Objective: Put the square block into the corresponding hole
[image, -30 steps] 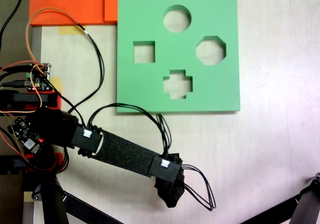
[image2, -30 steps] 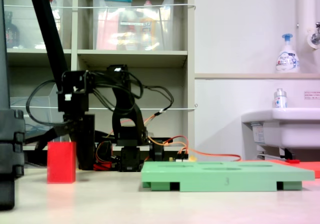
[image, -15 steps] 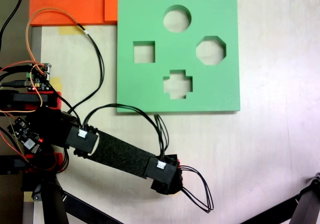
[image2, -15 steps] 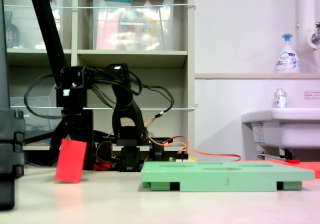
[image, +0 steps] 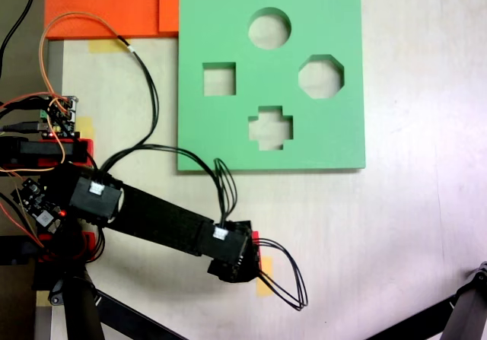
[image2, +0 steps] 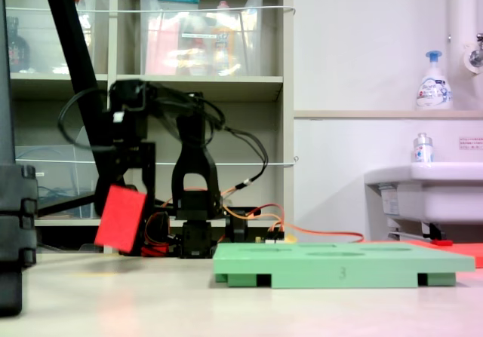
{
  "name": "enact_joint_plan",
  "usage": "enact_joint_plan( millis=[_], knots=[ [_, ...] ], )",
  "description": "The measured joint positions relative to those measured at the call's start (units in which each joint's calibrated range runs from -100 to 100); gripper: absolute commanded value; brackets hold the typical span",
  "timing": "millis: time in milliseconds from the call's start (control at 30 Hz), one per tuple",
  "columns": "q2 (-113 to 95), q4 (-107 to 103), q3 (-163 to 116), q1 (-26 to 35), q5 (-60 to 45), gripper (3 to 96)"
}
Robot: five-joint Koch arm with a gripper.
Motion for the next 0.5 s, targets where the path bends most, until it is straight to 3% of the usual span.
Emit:
enact_joint_plan(
  millis=[200,500],
  knots=[
    [-22.57,-0.59,0.00,6.59,7.37,30.1],
    [-31.33,-1.86,0.00,25.49,28.96,30.1]
  ],
)
